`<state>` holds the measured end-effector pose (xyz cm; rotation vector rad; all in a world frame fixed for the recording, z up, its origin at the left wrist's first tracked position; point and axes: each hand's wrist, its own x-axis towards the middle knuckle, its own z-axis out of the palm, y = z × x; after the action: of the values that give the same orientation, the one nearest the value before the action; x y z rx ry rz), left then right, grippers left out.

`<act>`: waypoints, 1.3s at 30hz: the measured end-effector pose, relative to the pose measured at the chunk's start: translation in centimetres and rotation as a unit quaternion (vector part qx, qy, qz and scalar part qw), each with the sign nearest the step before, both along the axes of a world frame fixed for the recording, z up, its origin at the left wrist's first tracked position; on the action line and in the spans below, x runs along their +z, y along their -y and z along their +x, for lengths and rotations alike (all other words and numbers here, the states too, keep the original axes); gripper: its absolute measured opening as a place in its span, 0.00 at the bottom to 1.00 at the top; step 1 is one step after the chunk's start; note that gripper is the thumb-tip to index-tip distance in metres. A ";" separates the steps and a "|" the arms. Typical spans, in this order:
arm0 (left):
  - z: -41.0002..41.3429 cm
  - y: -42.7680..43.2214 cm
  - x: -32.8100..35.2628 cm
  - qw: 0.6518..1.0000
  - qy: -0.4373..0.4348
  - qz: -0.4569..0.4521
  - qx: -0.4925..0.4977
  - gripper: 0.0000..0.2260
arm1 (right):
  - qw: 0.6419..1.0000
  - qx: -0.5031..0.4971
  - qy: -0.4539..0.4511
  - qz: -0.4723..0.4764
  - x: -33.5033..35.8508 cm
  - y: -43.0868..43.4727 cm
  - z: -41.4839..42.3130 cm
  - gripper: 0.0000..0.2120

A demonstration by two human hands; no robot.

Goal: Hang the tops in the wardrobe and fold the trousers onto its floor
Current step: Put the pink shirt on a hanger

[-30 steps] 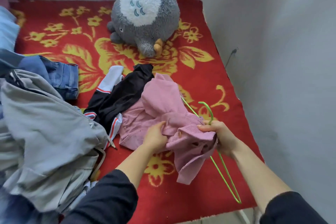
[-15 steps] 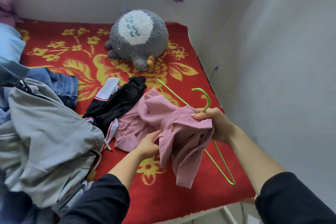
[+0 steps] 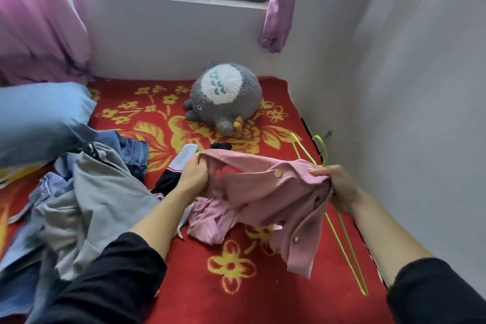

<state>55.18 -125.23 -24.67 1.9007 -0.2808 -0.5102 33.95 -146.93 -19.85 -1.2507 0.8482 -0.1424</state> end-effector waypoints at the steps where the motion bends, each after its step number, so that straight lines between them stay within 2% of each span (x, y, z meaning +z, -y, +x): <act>1: 0.3 0.3 2.4 1.000 0.012 -0.027 -0.008 0.14 | 0.999 -0.036 -0.018 -0.030 -0.2 -0.1 0.4 0.20; 3: 1.0 0.7 7.6 0.997 0.016 -0.058 -0.038 0.11 | 0.991 -0.107 -0.019 -0.083 0.3 0.0 1.2 0.19; 4: 1.4 0.7 10.4 0.996 -0.013 -0.064 -0.063 0.11 | 0.985 -0.137 -0.004 -0.103 0.9 0.3 1.6 0.17; 6: 2.2 0.1 16.0 0.987 -0.082 -0.038 -0.133 0.17 | 0.970 -0.201 0.036 -0.129 2.8 0.8 2.3 0.10; 7: 2.8 -0.4 18.5 0.980 -0.075 -0.007 -0.184 0.19 | 0.962 -0.231 0.056 -0.134 3.9 1.2 2.6 0.04; 8: 3.6 -0.7 20.6 0.971 -0.034 0.031 -0.233 0.19 | 0.955 -0.253 0.074 -0.139 4.9 1.5 2.9 0.03; 10: 5.0 -1.3 22.8 0.945 0.076 0.142 -0.285 0.15 | 0.944 -0.276 0.095 -0.152 6.3 2.3 3.6 0.08; 12: 6.0 -1.7 22.2 0.899 0.187 0.306 -0.250 0.08 | 0.944 -0.274 0.083 -0.165 7.0 2.4 4.3 0.05; 14: 6.5 -2.6 18.9 0.859 0.265 0.412 -0.146 0.05 | 0.945 -0.261 0.067 -0.184 6.7 1.8 4.7 0.03; 15: 6.7 -3.5 16.7 0.863 0.274 0.415 -0.092 0.07 | 0.946 -0.252 0.059 -0.194 6.4 1.5 4.8 0.04; 16: 7.1 -4.4 14.7 0.885 0.261 0.383 -0.045 0.07 | 0.947 -0.242 0.051 -0.206 6.0 1.3 4.8 0.05; 17: 7.3 -5.3 12.9 0.918 0.226 0.326 -0.003 0.08 | 0.947 -0.232 0.045 -0.217 5.7 1.2 4.8 0.07; 19: 7.8 -6.3 10.2 0.983 0.093 0.150 0.051 0.11 | 0.949 -0.214 0.034 -0.228 5.3 1.4 5.0 0.07; 21: 7.8 -6.2 9.1 0.997 -0.029 0.014 0.063 0.14 | 0.949 -0.199 0.018 -0.244 4.8 1.9 5.2 0.05; 22: 8.1 -5.9 9.1 0.998 -0.034 -0.008 0.059 0.15 | 0.948 -0.188 0.010 -0.257 4.6 2.4 5.4 0.05; 25: 9.1 -4.8 10.2 0.993 0.111 0.027 0.042 0.12 | 0.937 -0.125 -0.036 -0.325 4.1 3.1 5.9 0.10; 26: 9.2 -4.6 10.6 0.990 0.130 0.043 0.036 0.14 | 0.925 -0.087 -0.067 -0.364 3.9 3.2 6.0 0.13; 28: 9.4 -4.1 10.9 0.991 0.112 0.068 0.006 0.16 | 0.889 -0.031 -0.130 -0.438 3.7 2.7 6.0 0.17; 30: 9.2 -3.4 10.3 0.994 0.086 0.061 -0.002 0.15 | 0.886 -0.026 -0.132 -0.444 3.7 1.8 6.1 0.20; 33: 8.6 -2.5 9.1 0.992 0.103 0.076 0.008 0.16 | 0.946 -0.042 -0.025 -0.320 3.7 0.2 6.0 0.18; 35: 8.3 -2.1 8.2 0.991 0.105 0.086 0.004 0.17 | 0.974 -0.034 0.032 -0.222 3.2 -0.5 5.5 0.18; 39: 8.3 -1.5 7.2 0.992 0.090 0.084 0.004 0.16 | 0.988 0.097 0.034 -0.116 1.8 -0.5 4.4 0.24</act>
<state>63.48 -123.77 -17.45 2.1151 -0.3577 -0.3656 38.36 -146.46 -18.06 -1.5299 0.6597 -0.1300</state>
